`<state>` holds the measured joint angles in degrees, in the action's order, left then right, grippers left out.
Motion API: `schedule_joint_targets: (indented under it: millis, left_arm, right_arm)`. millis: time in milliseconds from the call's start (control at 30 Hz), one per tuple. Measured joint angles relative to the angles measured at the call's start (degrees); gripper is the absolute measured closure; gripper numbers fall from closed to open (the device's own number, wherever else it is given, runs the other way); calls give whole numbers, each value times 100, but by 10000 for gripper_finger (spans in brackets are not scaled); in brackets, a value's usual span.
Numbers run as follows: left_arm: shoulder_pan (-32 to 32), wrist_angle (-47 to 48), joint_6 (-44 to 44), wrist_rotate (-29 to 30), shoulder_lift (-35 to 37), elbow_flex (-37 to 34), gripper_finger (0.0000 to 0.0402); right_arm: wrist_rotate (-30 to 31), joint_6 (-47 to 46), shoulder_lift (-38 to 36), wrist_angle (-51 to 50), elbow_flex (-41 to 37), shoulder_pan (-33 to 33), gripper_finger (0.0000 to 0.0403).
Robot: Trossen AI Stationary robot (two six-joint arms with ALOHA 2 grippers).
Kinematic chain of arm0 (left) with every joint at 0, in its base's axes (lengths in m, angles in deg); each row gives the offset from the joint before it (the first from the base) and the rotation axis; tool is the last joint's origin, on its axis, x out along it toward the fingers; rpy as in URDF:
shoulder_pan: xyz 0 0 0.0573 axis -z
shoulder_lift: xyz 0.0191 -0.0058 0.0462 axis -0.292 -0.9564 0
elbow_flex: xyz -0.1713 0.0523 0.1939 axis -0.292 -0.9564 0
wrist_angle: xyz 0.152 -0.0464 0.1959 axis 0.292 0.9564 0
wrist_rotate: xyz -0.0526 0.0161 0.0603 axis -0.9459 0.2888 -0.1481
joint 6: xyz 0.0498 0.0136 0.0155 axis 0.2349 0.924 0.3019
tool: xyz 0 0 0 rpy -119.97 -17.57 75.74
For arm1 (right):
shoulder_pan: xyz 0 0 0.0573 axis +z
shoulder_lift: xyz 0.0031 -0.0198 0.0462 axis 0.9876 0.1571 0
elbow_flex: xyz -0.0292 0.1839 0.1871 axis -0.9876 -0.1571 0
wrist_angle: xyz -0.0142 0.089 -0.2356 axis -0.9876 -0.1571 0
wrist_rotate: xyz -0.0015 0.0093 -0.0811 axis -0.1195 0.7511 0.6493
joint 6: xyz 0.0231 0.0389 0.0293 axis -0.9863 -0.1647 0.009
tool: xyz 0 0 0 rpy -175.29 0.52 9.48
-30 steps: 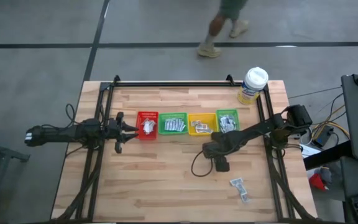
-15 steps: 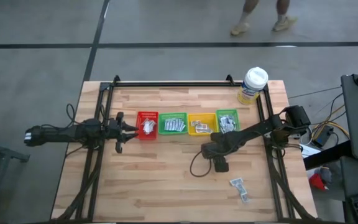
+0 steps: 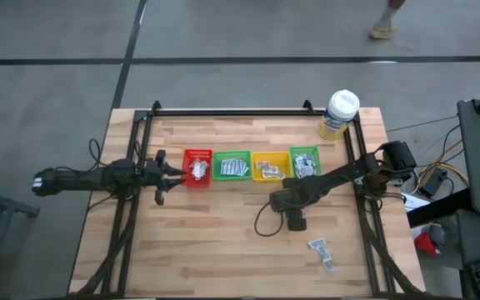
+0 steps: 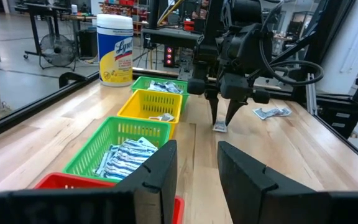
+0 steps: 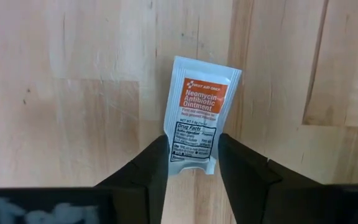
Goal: Pick & Place First Aid Supplies
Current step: Put the orange ointment pack into the yellow bin
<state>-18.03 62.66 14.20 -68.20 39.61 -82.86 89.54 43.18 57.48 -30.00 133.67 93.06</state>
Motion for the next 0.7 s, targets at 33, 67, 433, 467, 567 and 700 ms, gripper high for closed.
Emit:
schedule_joint_targets:
  millis: [33,67,433,467,567,700]
  left_arm:
    - [0,0,0,1,0,0,289]
    - [2,0,0,1,0,0,289]
    - [2,0,-2,7,0,0,289]
    - [0,0,-2,7,0,0,289]
    - [0,0,-2,9,0,0,289]
    - [-1,0,-2,9,0,0,289]
  right_arm:
    - [-4,-11,-20,0,-4,0,275]
    - [-4,-19,-46,0,-8,0,278]
    - [14,-110,-294,7,-23,0,307]
    - [14,-108,-295,7,-23,0,309]
    - [16,-108,-301,2,-21,0,315]
    - [18,-104,-304,-4,-19,0,323]
